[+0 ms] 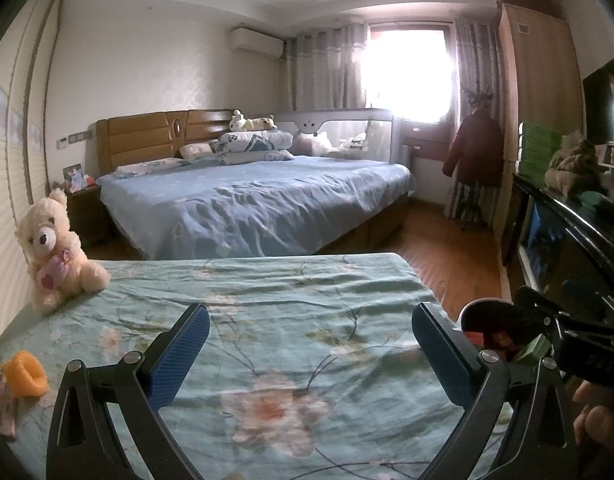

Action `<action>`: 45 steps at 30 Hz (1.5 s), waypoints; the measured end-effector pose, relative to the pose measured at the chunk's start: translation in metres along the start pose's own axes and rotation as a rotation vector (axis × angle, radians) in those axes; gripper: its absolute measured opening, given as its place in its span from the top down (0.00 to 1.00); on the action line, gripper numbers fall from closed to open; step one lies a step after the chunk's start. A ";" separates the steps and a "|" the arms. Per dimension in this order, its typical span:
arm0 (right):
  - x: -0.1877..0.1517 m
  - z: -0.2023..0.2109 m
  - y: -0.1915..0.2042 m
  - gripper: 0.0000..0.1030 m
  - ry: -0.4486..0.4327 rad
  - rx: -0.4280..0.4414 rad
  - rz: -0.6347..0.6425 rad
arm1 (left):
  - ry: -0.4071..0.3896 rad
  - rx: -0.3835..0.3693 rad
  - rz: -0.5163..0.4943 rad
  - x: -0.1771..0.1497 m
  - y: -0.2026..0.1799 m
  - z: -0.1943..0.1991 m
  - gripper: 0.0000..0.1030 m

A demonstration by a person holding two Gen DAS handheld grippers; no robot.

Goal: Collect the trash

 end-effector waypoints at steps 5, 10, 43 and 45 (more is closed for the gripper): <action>0.000 0.000 0.000 0.00 0.000 0.001 0.000 | -0.005 -0.002 -0.005 -0.001 -0.001 -0.002 0.01; 0.000 0.000 0.001 0.00 0.003 0.003 0.004 | -0.007 -0.008 -0.003 -0.002 -0.002 0.000 0.01; 0.002 0.000 0.003 0.00 0.000 0.005 0.002 | -0.026 -0.023 -0.019 -0.003 -0.004 0.005 0.01; 0.001 0.000 0.003 0.00 -0.001 0.004 0.002 | -0.026 -0.024 -0.017 -0.003 -0.004 0.005 0.01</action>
Point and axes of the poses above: each gripper's, at about its wrist camera, not at the fingertips, and z roughly against the way its jaws point, y to its left, x to its top, the point moved 2 cm from there along -z, roughly the way its jaws point, and after that the axes turned 5 degrees about x, right-handed, at the moved point
